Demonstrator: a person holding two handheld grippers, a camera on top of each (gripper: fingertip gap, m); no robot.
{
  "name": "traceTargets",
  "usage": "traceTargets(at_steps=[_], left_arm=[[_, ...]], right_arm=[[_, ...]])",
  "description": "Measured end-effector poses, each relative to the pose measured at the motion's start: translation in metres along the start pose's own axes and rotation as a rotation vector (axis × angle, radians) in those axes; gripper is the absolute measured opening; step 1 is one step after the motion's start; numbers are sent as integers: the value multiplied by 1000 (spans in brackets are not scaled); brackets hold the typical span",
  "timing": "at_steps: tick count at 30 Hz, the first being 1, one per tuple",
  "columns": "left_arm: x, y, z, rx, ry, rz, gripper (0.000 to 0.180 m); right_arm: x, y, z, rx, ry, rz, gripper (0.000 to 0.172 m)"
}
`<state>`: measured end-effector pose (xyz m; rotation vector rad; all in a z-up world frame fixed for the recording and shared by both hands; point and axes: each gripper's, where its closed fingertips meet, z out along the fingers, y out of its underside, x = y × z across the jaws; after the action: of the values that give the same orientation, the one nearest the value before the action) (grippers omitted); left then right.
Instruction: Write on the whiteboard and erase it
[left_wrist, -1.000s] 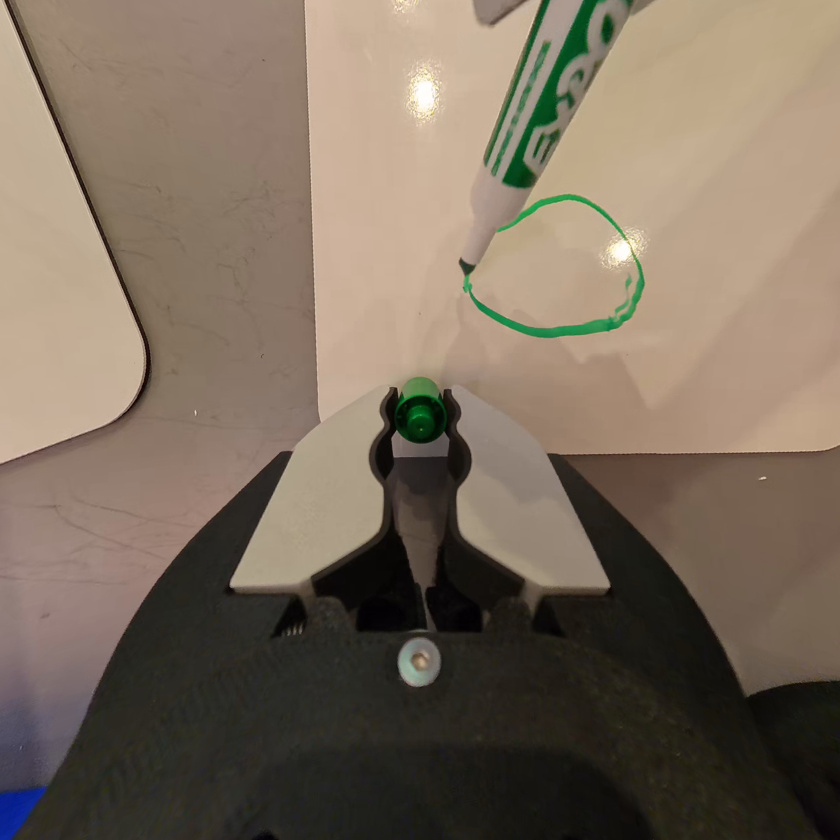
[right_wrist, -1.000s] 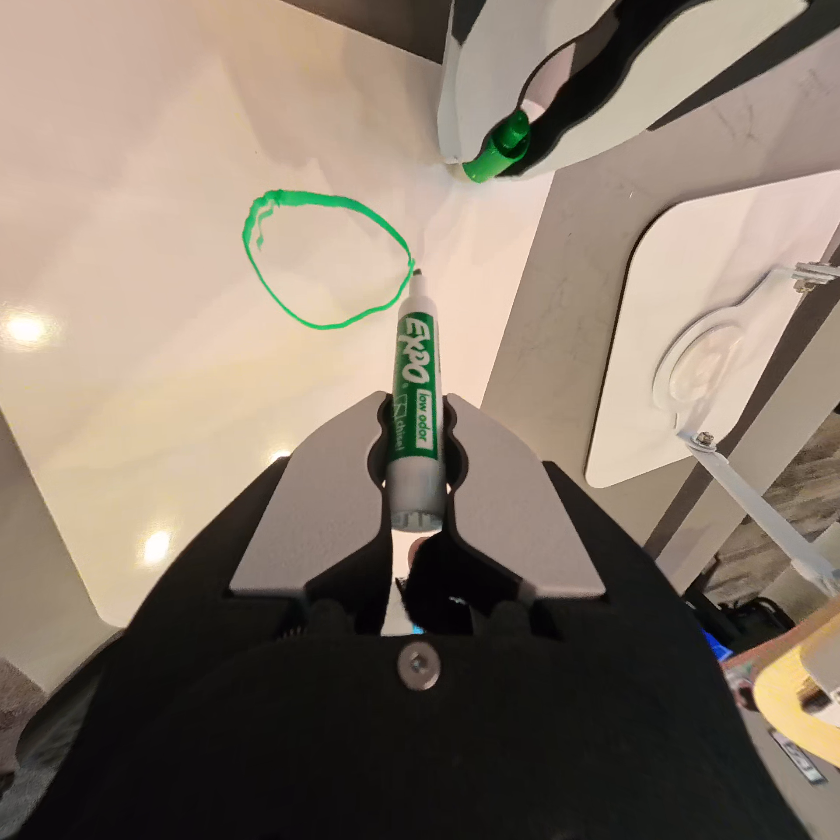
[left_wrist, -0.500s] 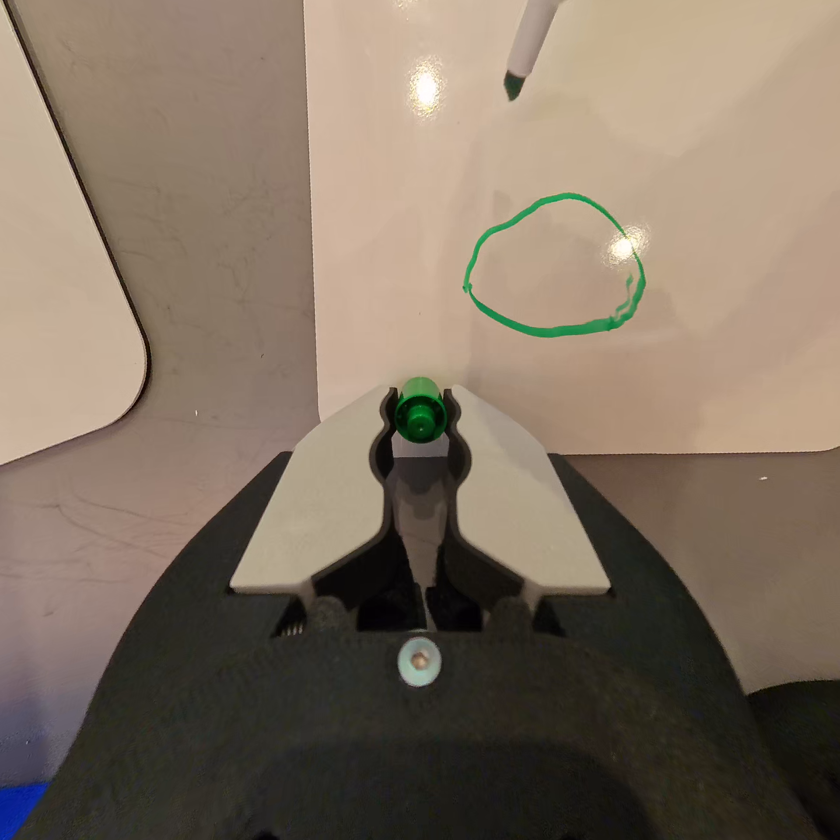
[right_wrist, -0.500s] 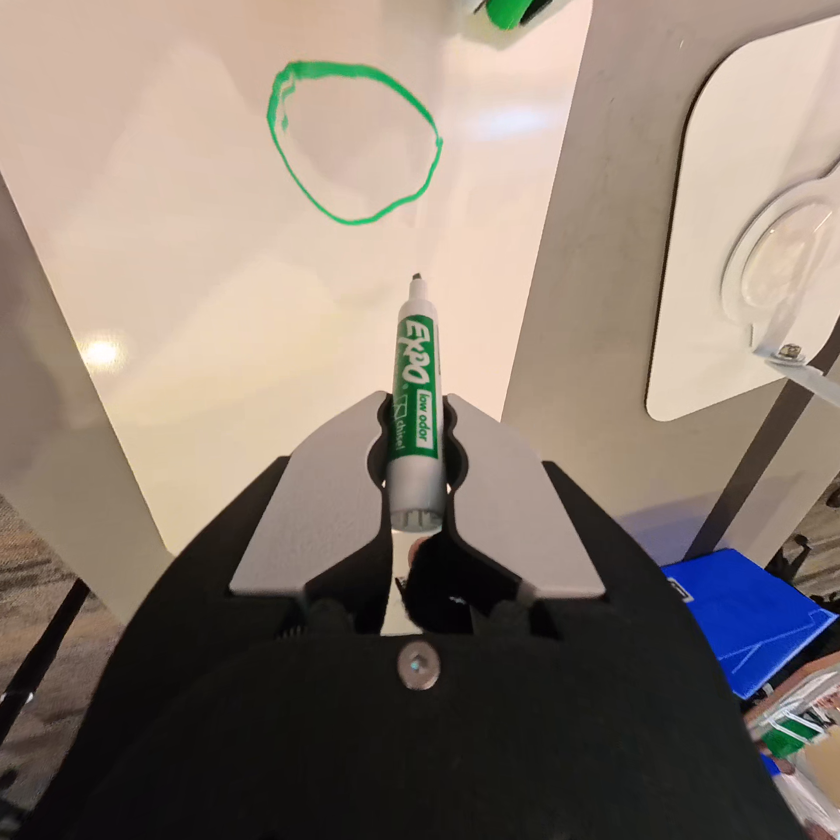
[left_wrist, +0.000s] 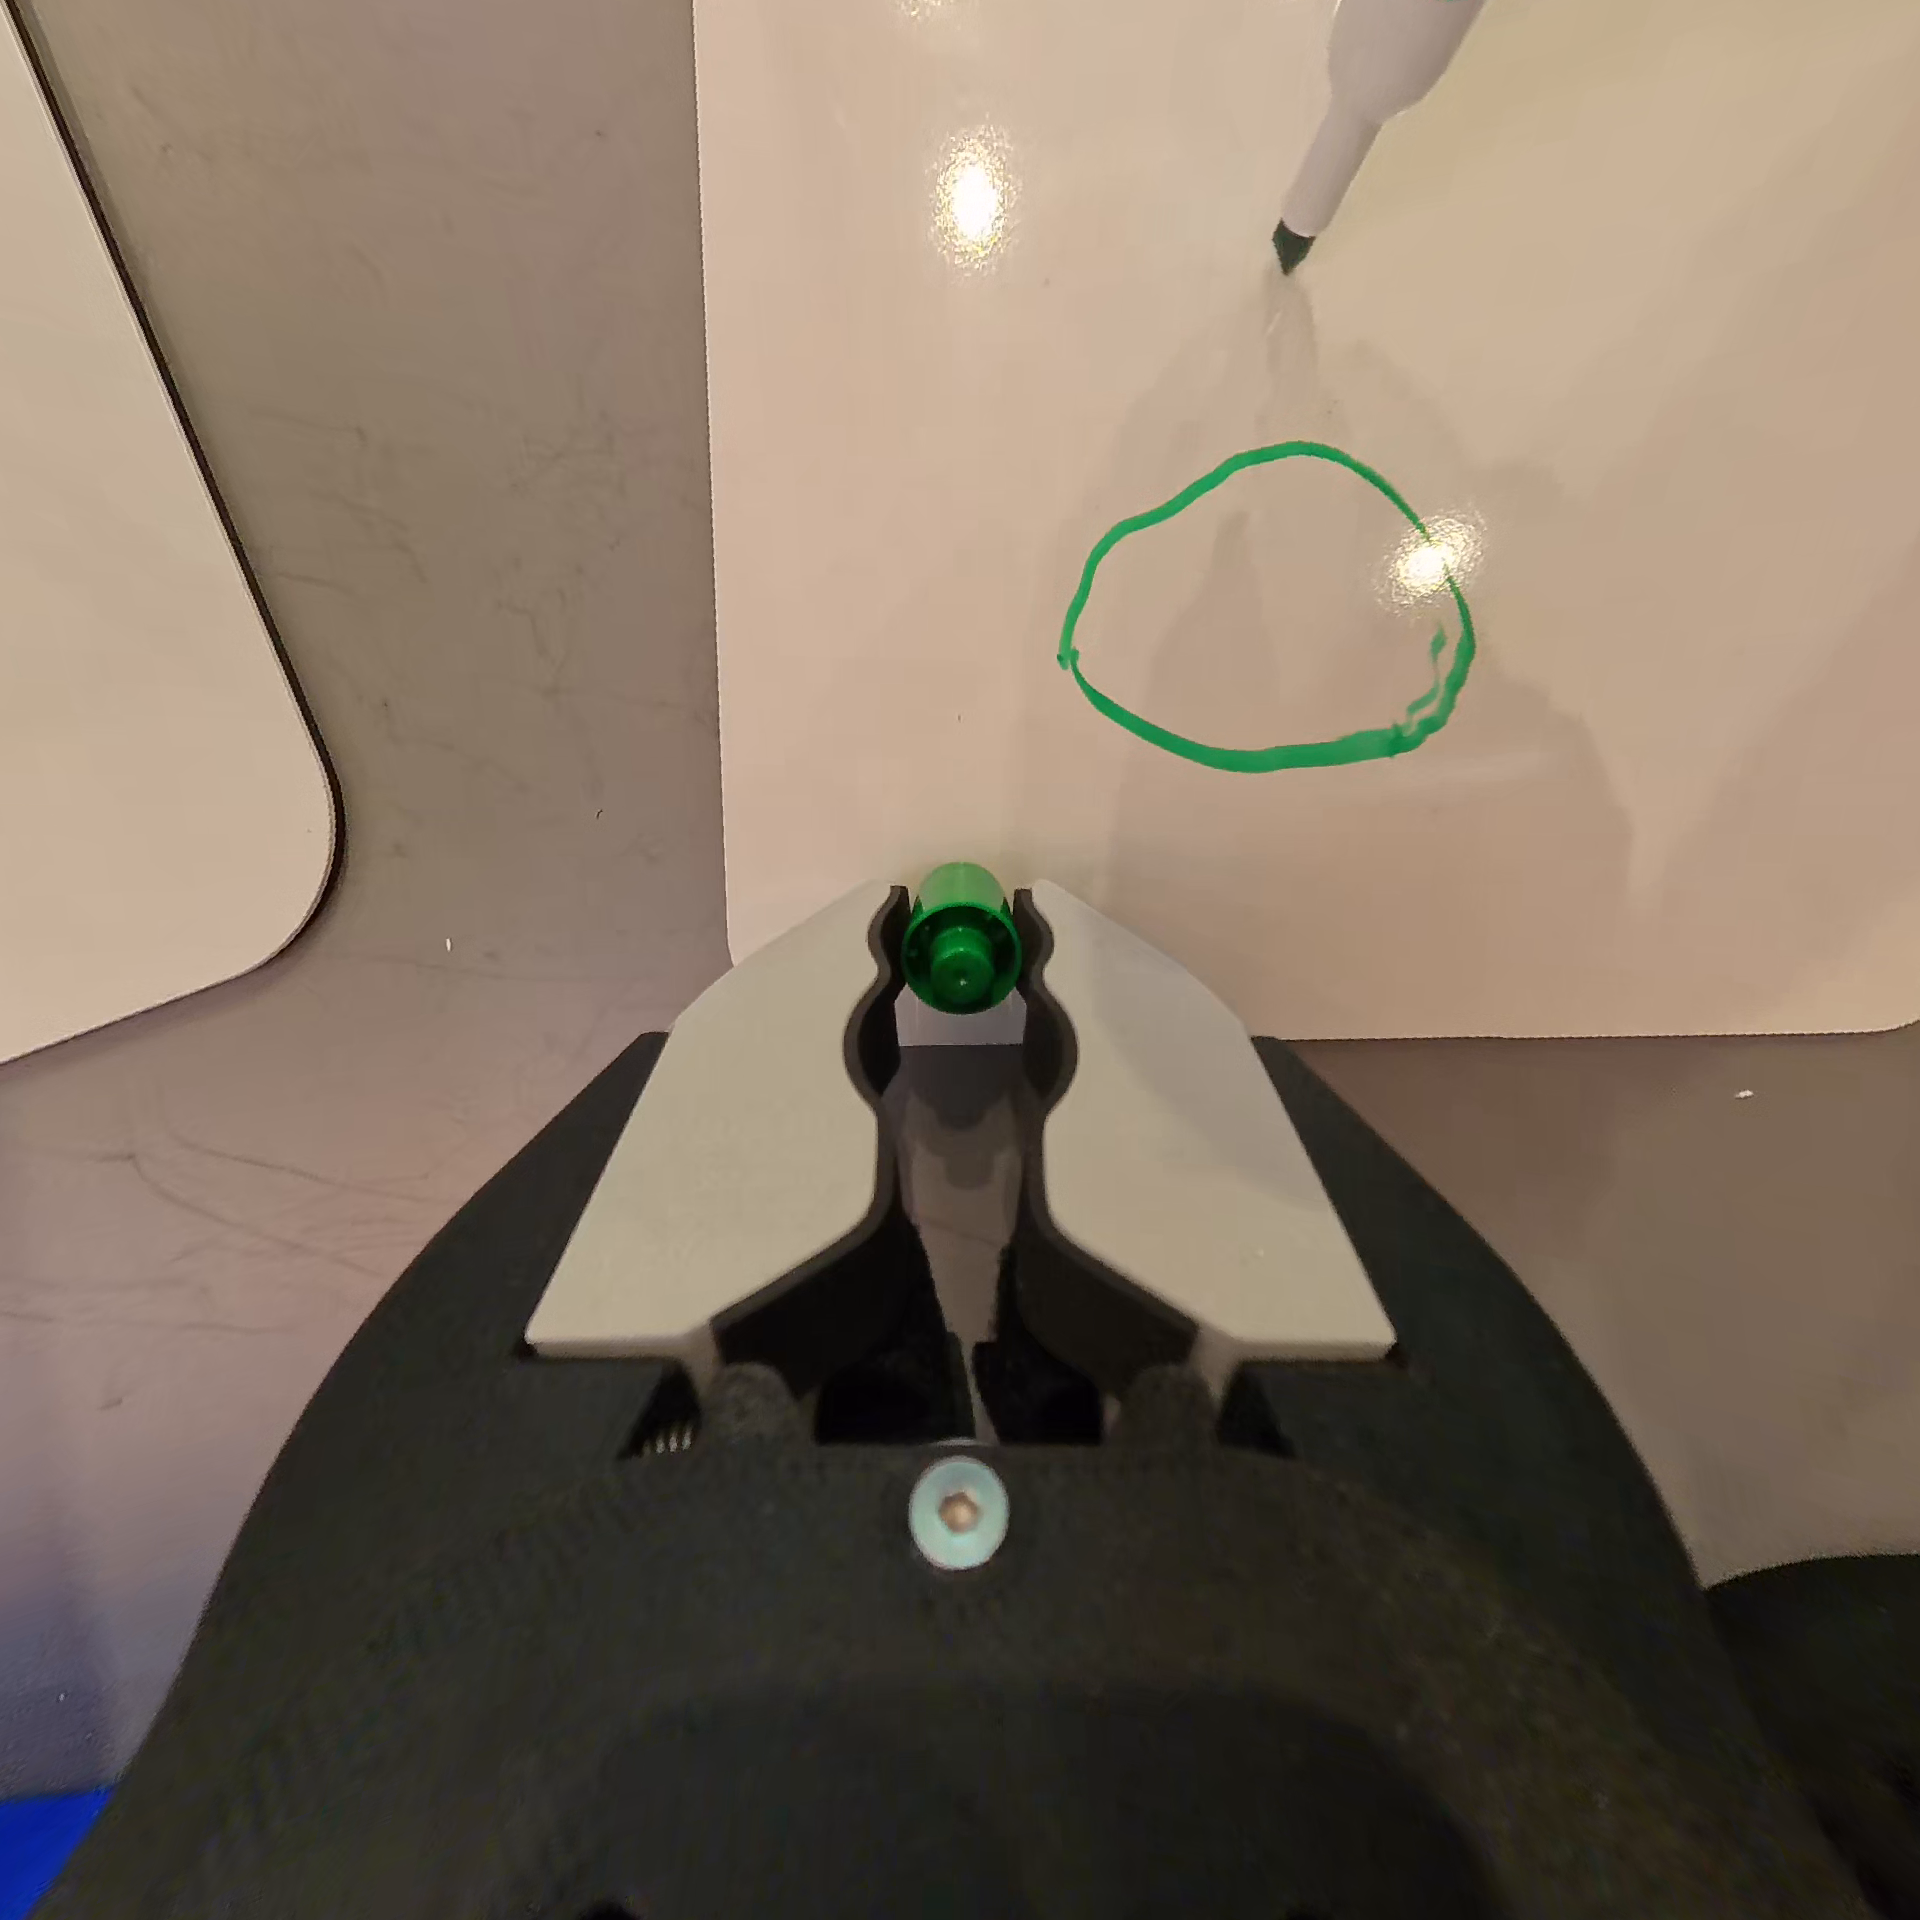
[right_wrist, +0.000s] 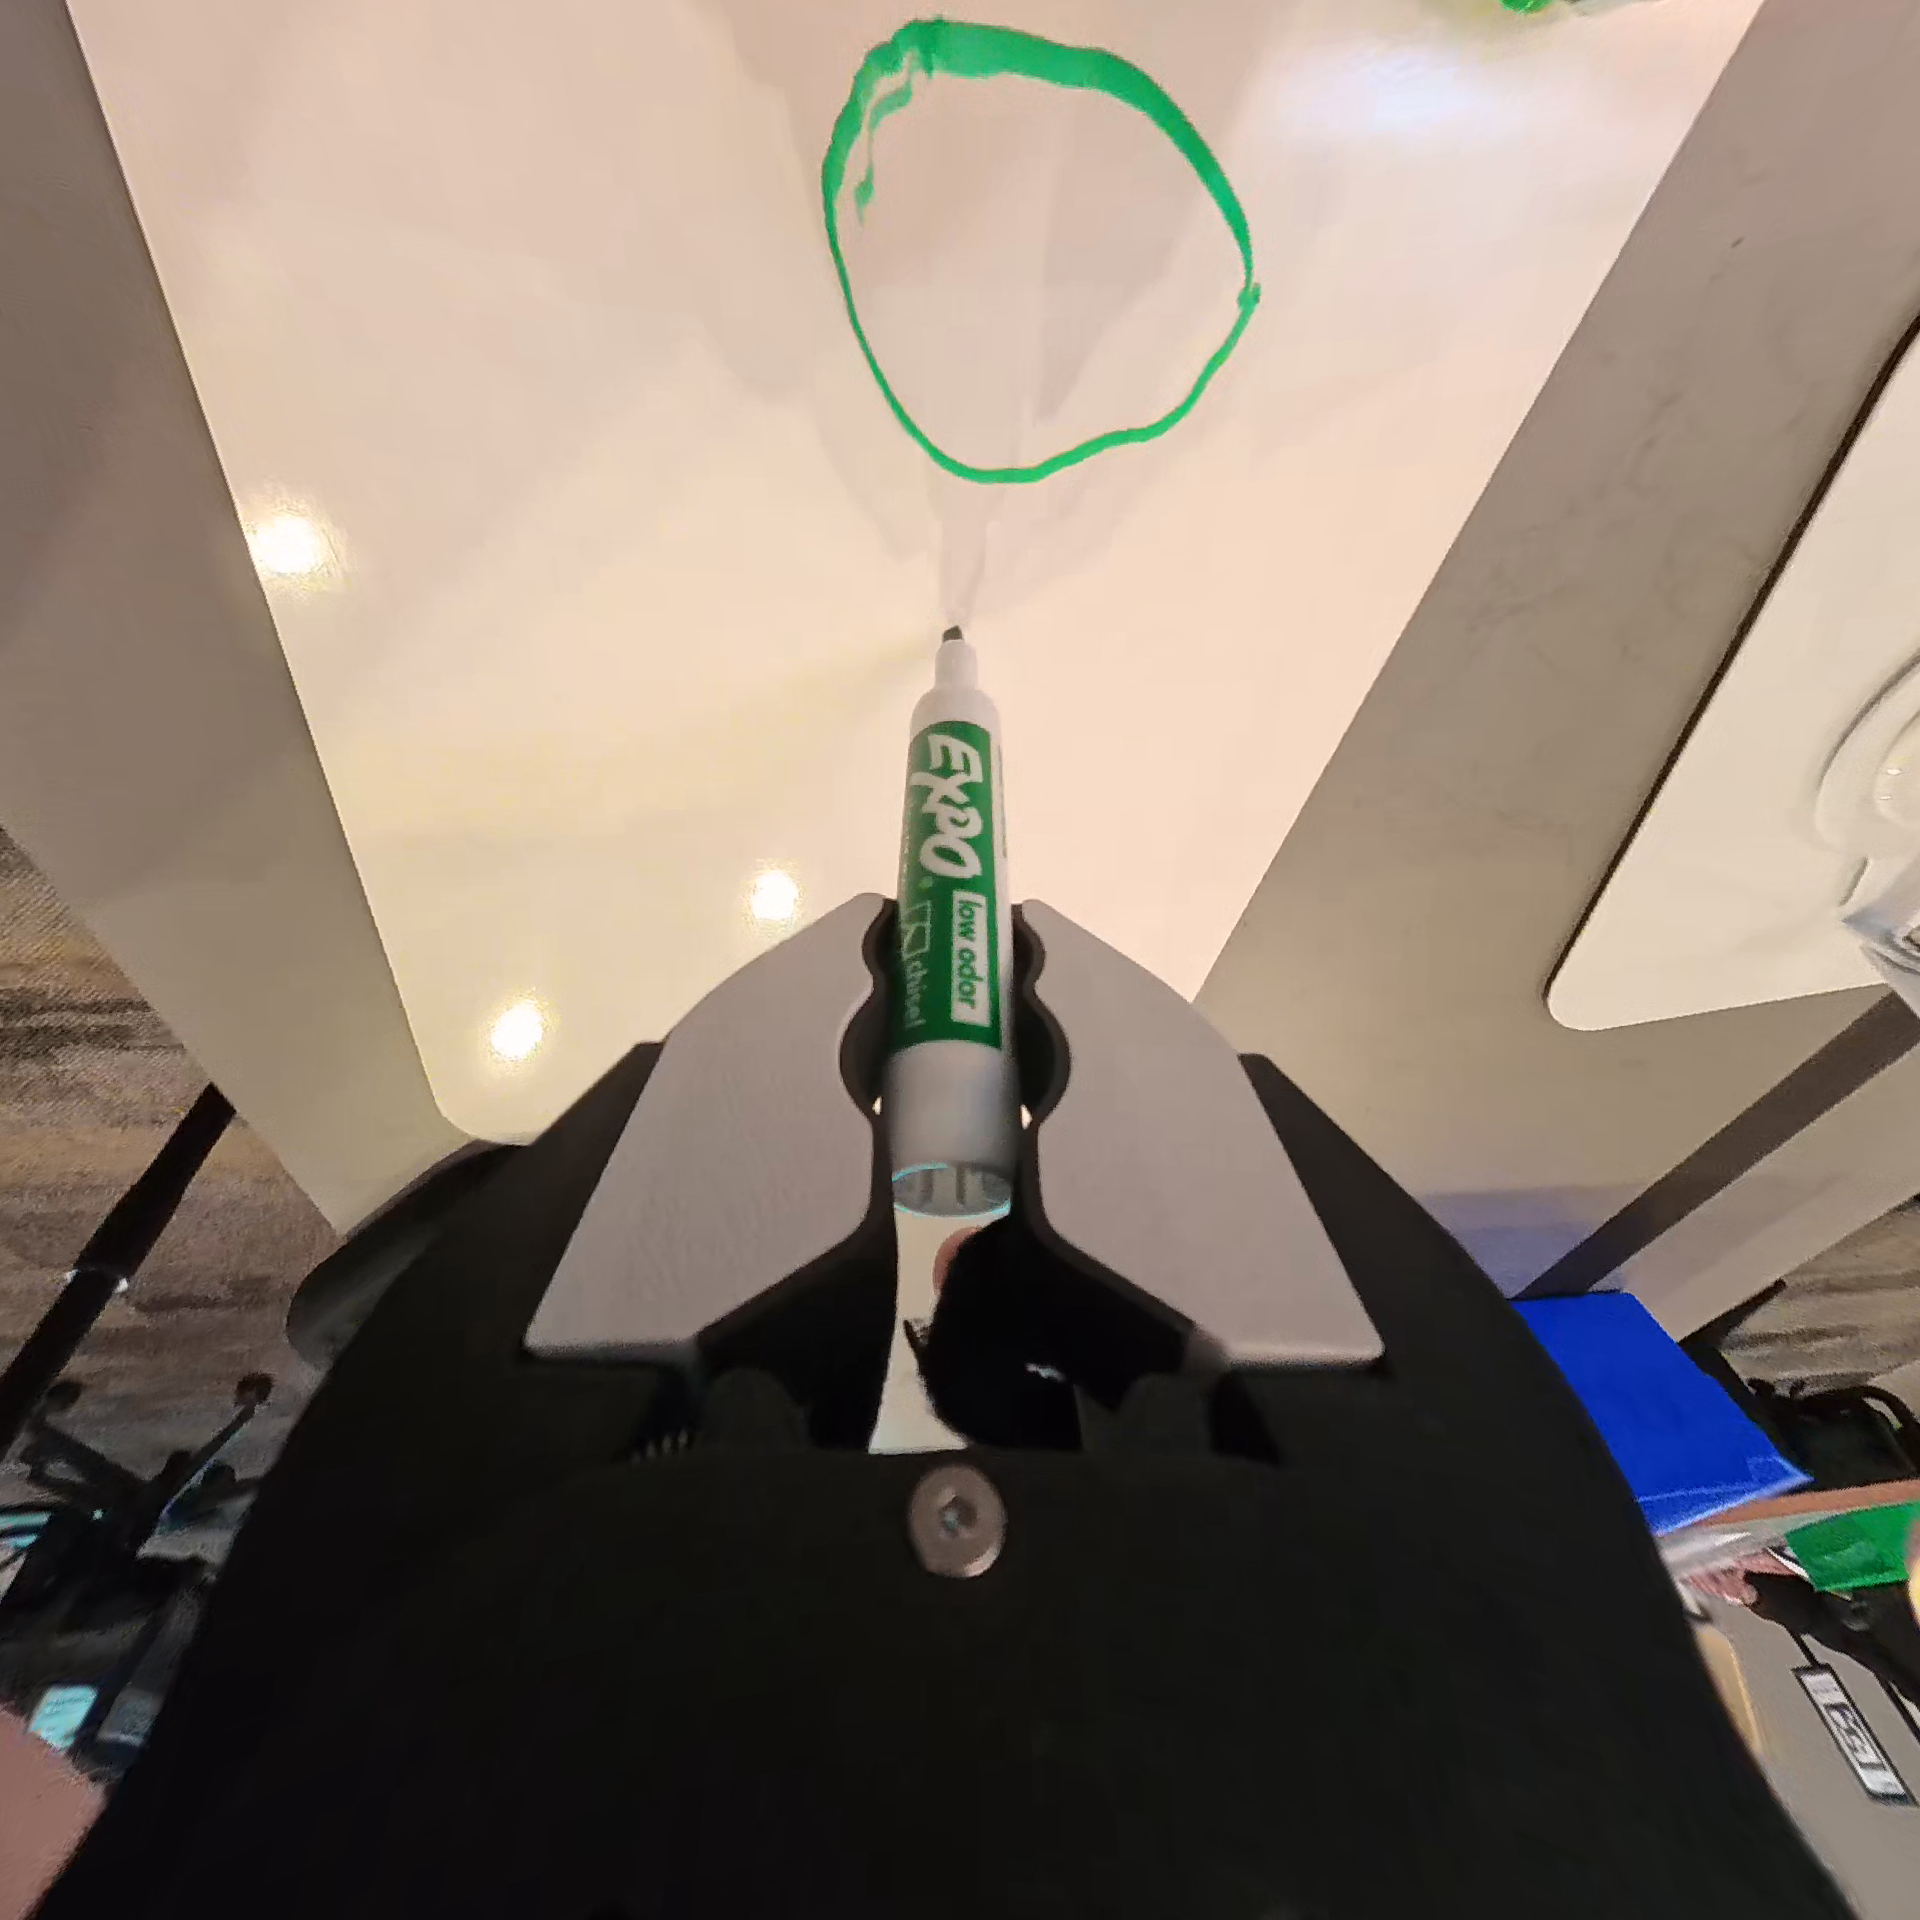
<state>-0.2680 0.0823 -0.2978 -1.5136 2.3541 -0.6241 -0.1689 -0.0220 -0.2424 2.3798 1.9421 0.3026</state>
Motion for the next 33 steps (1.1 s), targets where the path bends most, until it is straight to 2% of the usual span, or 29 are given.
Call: traceTargets(at_steps=[8,20,33], left_arm=[[0,0,0,-1,0,0,19],[0,0,0,-2,0,0,19],[0,0,0,-2,1,-1,19]], right_arm=[[1,-2,-1,-80,-12,-25,21],[1,-9,-1,-46,-33,6,20],[1,-5,-3,-134,-47,-24,20]])
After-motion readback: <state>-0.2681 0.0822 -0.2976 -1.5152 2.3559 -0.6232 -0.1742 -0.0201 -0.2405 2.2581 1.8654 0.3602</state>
